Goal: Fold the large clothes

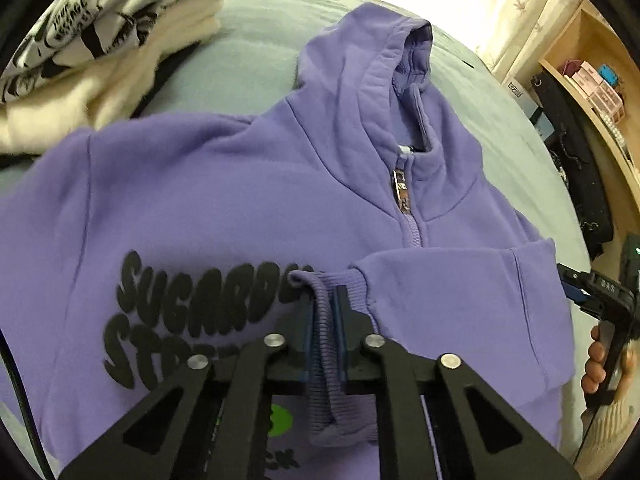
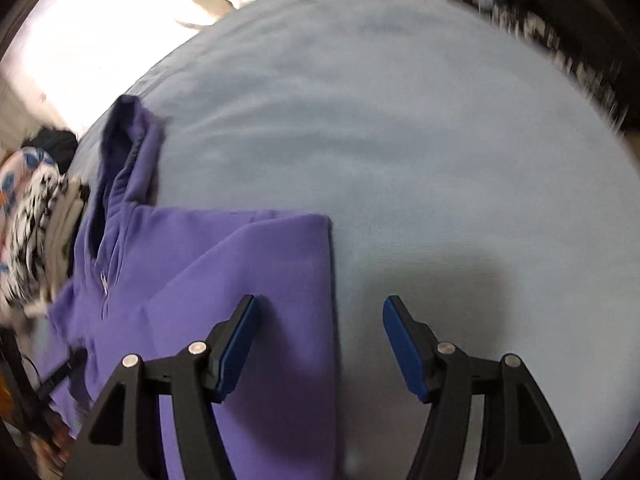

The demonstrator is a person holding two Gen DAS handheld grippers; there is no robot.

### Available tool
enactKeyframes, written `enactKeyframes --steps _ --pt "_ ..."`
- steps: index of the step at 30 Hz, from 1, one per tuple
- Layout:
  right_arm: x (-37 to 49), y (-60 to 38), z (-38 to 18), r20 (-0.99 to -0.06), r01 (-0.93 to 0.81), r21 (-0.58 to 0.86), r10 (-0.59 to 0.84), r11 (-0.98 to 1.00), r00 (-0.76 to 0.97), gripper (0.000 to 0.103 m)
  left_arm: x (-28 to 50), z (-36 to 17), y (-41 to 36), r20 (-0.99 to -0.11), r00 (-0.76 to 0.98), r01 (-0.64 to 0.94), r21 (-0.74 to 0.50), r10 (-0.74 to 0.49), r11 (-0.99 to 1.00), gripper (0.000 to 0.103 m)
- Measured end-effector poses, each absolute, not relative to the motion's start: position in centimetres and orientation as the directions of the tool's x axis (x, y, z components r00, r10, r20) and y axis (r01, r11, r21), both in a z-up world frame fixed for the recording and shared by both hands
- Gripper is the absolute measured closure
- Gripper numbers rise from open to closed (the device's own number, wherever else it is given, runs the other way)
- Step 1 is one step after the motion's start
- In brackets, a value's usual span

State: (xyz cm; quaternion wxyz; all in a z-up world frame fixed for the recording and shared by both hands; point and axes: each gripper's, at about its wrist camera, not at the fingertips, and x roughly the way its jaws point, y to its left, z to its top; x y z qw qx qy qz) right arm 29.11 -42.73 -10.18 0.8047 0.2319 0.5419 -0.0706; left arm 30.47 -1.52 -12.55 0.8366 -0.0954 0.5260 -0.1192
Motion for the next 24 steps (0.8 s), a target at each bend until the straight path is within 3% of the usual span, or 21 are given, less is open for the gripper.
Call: enactKeyframes --steps 3,4,5,6,10,14,19,23,24 --pt "29.9 -42.3 -10.8 -0.9 0.345 0.293 0.135 0.891 0.415 0.041 30.5 -11.8 -1.5 -0.846 0.45 0.095 -0.276 -0.288 0.957 0.1" --pt "30.0 -41.8 -10.7 -0.899 0.324 0.271 0.117 0.906 0.423 0.048 30.6 -11.2 -1.2 -0.833 0.471 0.09 -0.281 -0.289 0.956 0.1" --pt "30.3 -41.2 -10.4 -0.893 0.284 0.273 0.132 0.919 0.43 0.078 30.5 -10.5 -0.9 -0.819 0.494 0.086 -0.289 -0.293 0.953 0.1" --pt "30.5 -40.7 -10.0 -0.893 0.267 0.268 0.134 0.926 0.43 0.086 30.4 -9.8 -0.6 -0.8 0.526 0.08 -0.293 -0.29 0.953 0.1" --pt "30.1 -38.9 -8.0 -0.86 0.249 0.194 0.042 0.949 0.509 0.087 30.8 -8.7 -0.3 -0.767 0.599 0.064 -0.241 -0.231 0.968 0.1" --pt "30.8 -38.2 -10.8 -0.895 0.279 0.081 -0.053 0.957 0.444 0.085 31.8 -13.0 -1.3 -0.847 0.506 0.063 -0.153 -0.164 0.986 0.1" --pt "29.0 -39.3 -8.5 -0.898 0.311 0.173 0.02 0.935 0.439 0.076 31.1 -12.4 0.0 -0.842 0.492 0.052 -0.225 -0.221 0.973 0.088" --pt "25.1 -39.4 -6.7 -0.889 0.274 0.218 0.074 0.937 0.453 0.044 29.2 -10.6 1.8 -0.824 0.492 0.046 -0.297 -0.28 0.954 0.075" --pt "24.2 -39.0 -6.6 -0.888 0.262 0.214 0.076 0.941 0.453 0.041 28.3 -10.5 2.0 -0.823 0.491 0.047 -0.304 -0.287 0.952 0.072"
